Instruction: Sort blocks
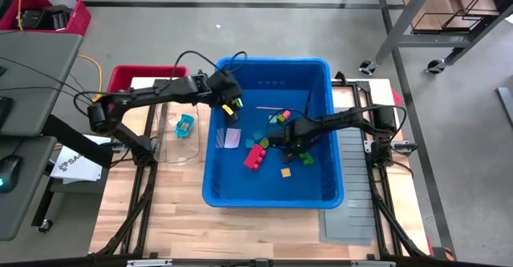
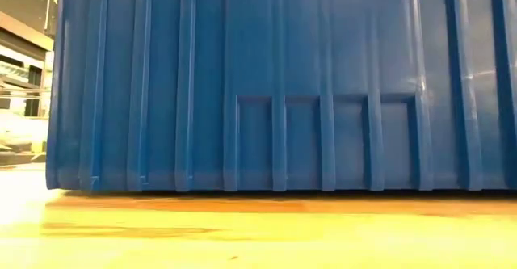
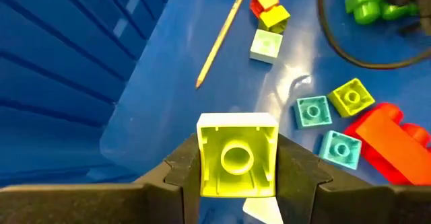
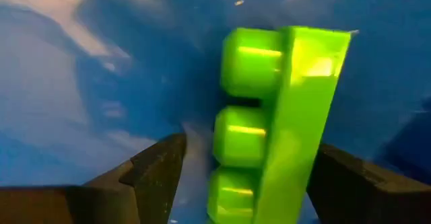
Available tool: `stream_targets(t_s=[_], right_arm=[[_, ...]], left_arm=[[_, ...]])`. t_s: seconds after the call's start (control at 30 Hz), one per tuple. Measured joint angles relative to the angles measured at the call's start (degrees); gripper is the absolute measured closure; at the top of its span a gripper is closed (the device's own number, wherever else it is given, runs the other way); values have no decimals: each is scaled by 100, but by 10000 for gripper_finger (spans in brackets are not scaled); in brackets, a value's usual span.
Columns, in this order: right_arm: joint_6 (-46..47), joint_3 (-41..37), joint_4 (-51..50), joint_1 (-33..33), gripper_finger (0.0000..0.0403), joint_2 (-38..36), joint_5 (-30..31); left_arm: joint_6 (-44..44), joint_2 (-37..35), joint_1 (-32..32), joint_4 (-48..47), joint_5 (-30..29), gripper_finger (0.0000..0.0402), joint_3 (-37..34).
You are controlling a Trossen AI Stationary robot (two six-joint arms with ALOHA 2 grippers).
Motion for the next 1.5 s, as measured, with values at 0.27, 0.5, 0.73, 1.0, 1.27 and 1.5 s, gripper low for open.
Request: stream_targets(t_s=[0.27, 0.5, 0.73, 1.0, 1.27, 1.5], right_arm=[[-111, -7, 865, 2, 157, 4, -129], [-431, 4, 1010, 9, 267, -166, -107], [-672, 448, 869, -53, 380, -650, 312], [-1616, 2109, 1087, -266, 399, -767, 772], [-2070, 3742, 1348, -538, 402, -761, 791], [-2476, 4238, 1259, -562, 385, -756, 642]], left_arm=[[-39, -345, -55, -9, 90, 275, -3], [51, -1385, -20, -429, 43, 275, 350], [-764, -2273, -7, -2884, -621, 275, 727], [-1944, -2441, -17, -5049, -1054, 275, 74], [-2553, -2448, -11, -4677, -1013, 275, -1737], [-2880, -2450, 51, -4060, -843, 124, -2585]])
